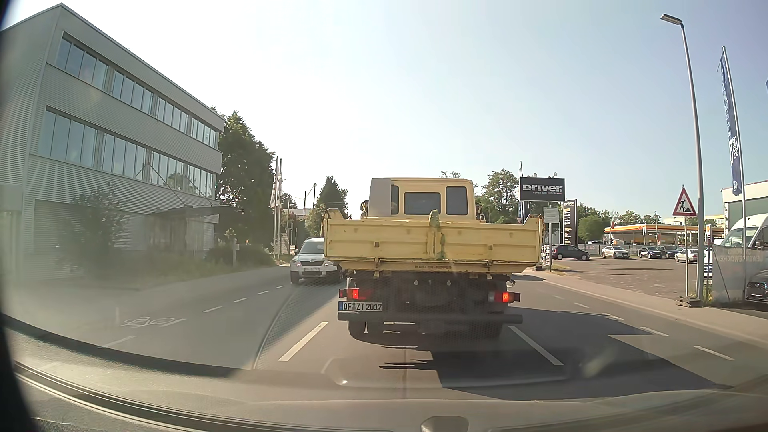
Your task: Follow the waypoints while adhering to traffic rules and regulations
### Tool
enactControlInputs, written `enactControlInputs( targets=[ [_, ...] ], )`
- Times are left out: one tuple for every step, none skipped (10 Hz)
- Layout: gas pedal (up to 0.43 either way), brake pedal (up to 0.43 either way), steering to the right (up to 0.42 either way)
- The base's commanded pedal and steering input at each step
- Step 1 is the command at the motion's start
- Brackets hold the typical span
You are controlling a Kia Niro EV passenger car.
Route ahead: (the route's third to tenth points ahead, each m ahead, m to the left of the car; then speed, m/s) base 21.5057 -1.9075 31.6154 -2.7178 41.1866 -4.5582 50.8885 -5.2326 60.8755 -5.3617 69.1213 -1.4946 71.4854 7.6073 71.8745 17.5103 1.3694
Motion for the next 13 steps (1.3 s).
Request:
enactControlInputs(
  targets=[
    [0.0,0.293,0.002],
    [0.0,0.293,0.002],
    [0.0,0.299,0.002],
    [0.0,0.299,0.002],
    [0.0,0.299,0.002],
    [0.0,0.305,0.002],
    [0.0,0.305,0.002],
    [0.0,0.305,0.002],
    [0.0,0.305,0.002],
    [0.0,0.305,0.002],
    [0.0,0.305,0.002],
    [0.0,0.305,0.002],
    [0.0,0.305,0.002]
  ],
)
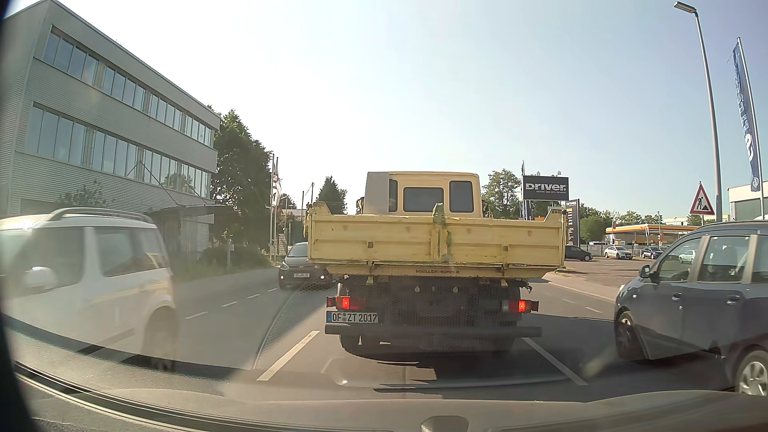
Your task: Follow the waypoints while adhering to traffic rules and regulations
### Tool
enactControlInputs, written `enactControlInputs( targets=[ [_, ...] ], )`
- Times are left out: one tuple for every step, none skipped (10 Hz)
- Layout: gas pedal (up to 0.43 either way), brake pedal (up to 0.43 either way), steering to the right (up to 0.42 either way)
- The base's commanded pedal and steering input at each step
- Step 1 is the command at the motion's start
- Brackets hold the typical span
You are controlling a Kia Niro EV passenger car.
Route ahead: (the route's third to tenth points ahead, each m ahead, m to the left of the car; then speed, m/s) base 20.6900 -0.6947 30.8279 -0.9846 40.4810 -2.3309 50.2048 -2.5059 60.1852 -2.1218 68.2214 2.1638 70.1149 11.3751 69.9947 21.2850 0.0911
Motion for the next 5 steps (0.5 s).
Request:
enactControlInputs(
  targets=[
    [0.0,0.311,0.001],
    [0.0,0.378,0.002],
    [0.0,0.39,0.002],
    [0.0,0.39,0.002],
    [0.0,0.384,0.0]
  ],
)
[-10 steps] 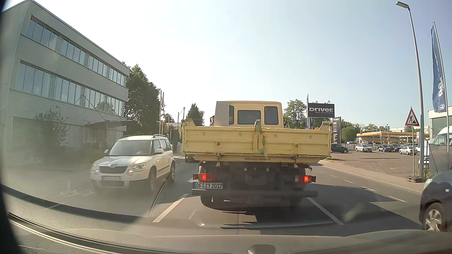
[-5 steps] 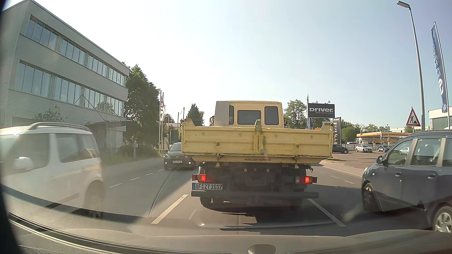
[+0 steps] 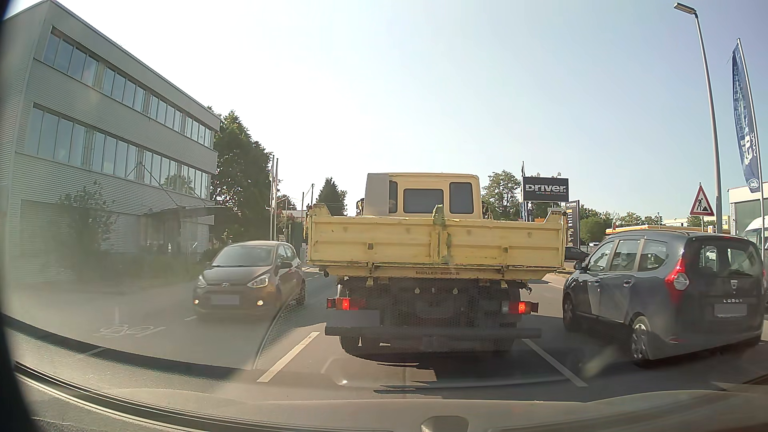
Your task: Follow the waypoints while adhering to traffic rules and regulations
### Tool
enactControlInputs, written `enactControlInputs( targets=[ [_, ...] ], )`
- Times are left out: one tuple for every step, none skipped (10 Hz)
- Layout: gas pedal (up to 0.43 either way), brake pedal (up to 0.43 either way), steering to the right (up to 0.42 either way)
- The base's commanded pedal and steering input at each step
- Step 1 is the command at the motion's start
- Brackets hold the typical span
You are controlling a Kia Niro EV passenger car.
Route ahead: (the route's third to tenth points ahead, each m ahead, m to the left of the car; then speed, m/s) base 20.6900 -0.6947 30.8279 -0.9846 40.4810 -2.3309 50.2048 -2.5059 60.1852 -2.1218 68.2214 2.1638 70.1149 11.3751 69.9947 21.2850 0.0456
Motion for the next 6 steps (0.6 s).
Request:
enactControlInputs(
  targets=[
    [0.0,0.384,0.0],
    [0.0,0.384,0.0],
    [0.0,0.384,0.0],
    [0.0,0.384,0.0],
    [0.0,0.384,0.0],
    [0.0,0.384,0.0]
  ],
)
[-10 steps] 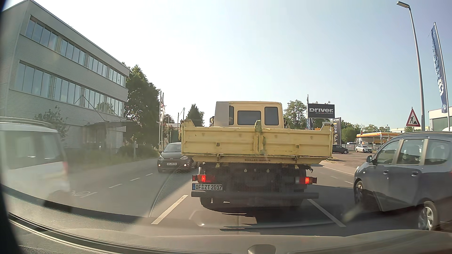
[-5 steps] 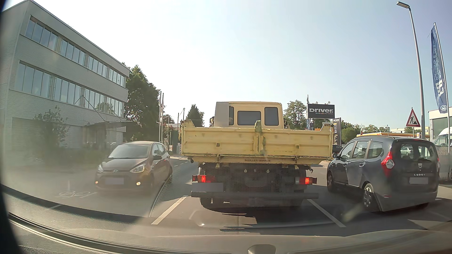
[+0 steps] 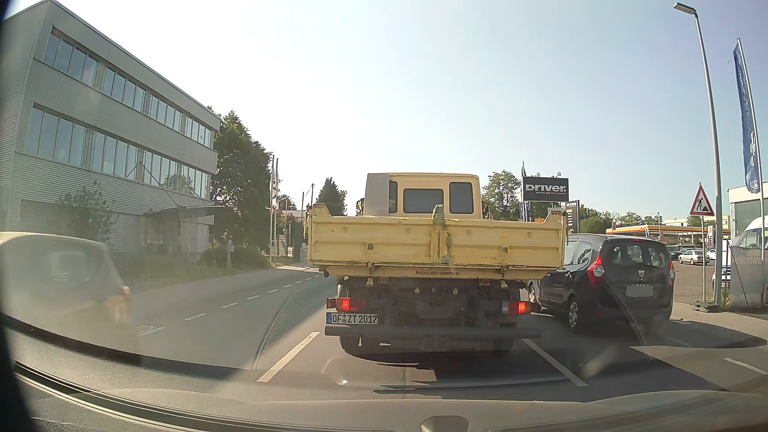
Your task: Follow the waypoints while adhering to traffic rules and regulations
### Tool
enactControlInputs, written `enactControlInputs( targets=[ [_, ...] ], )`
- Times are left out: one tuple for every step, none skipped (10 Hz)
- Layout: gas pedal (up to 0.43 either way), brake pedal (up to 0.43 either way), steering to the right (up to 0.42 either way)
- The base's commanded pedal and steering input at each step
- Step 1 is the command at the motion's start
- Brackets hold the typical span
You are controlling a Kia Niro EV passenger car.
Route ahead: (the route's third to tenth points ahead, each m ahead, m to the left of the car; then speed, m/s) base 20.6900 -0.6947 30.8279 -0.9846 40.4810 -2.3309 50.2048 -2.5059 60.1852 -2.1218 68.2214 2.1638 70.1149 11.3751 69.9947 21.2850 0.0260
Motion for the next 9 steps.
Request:
enactControlInputs(
  targets=[
    [0.0,0.384,0.0],
    [0.0,0.378,0.0],
    [0.0,0.378,0.0],
    [0.0,0.384,0.0],
    [0.0,0.378,0.0],
    [0.0,0.378,0.0],
    [0.0,0.378,0.0],
    [0.0,0.378,0.0],
    [0.0,0.378,0.0]
  ],
)
